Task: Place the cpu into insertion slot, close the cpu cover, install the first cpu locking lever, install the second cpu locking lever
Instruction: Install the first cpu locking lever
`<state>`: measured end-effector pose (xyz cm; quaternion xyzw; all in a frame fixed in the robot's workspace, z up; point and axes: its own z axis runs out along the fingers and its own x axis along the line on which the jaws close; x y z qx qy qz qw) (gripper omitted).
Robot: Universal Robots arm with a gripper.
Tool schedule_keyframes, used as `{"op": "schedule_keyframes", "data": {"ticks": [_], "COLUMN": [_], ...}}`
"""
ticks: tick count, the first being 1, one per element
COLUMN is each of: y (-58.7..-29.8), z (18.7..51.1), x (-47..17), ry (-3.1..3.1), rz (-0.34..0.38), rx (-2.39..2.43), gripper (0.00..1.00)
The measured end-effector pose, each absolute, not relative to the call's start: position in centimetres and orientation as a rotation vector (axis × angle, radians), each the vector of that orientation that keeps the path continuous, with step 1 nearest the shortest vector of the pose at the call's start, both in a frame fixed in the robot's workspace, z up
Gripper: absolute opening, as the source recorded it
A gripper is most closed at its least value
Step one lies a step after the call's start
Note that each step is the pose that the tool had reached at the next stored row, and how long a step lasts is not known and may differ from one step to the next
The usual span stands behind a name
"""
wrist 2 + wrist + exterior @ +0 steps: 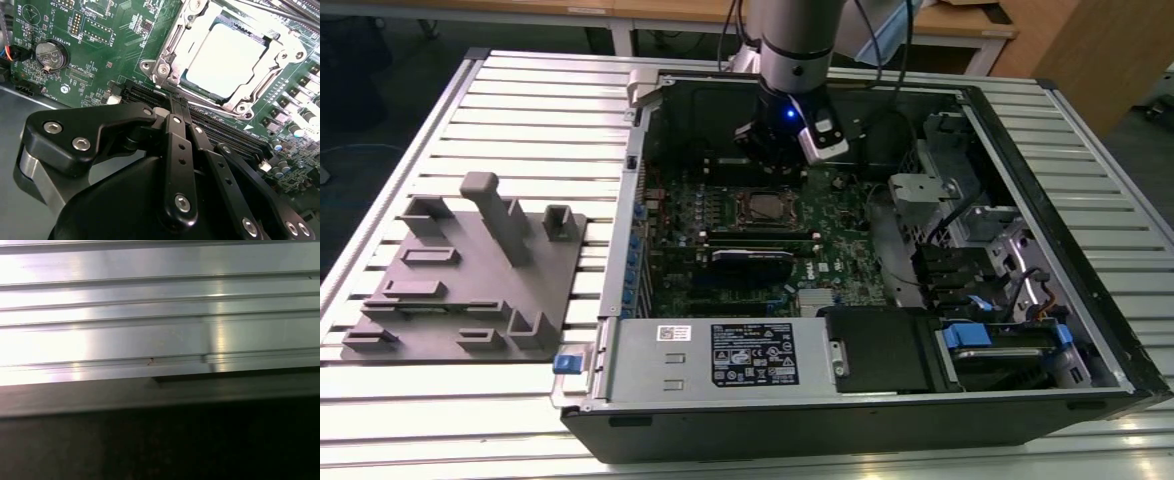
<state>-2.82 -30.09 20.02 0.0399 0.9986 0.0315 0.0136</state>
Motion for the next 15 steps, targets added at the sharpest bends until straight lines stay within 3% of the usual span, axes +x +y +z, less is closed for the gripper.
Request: {"op": "schedule_keyframes", "data": {"ticks": [15], "y": [-30.09], "z": [20.08], "x": [-2.77], "ry": [3.110], "rz": [0.099], "rx": [0.124], "gripper": [0.10]}}
